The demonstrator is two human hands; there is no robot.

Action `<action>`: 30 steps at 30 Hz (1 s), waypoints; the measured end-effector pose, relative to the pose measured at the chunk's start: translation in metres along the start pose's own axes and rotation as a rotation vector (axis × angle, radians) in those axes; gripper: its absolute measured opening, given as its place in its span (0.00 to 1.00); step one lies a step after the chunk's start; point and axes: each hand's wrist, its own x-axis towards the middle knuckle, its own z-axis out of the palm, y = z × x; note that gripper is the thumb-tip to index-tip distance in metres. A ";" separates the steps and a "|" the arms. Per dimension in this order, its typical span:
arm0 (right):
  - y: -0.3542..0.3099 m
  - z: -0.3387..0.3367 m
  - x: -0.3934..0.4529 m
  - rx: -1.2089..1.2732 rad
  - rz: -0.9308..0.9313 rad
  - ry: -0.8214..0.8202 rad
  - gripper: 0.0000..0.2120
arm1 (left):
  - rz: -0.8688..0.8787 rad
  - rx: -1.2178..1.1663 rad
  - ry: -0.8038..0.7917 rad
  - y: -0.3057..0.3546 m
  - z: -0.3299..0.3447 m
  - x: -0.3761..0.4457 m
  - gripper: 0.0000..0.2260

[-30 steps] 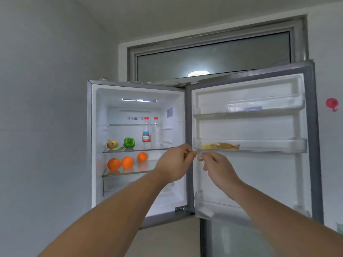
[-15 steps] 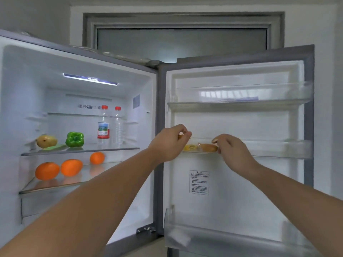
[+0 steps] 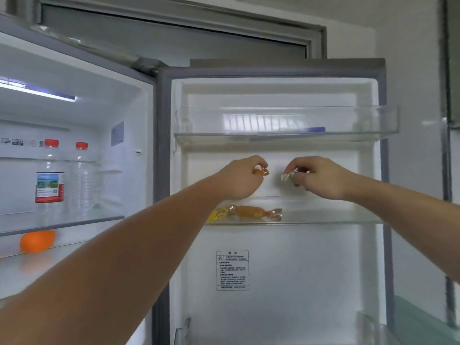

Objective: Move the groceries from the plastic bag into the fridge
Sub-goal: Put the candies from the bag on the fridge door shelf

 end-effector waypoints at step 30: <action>0.032 0.008 0.005 -0.274 0.178 0.055 0.15 | -0.041 0.108 0.228 0.038 0.050 -0.010 0.08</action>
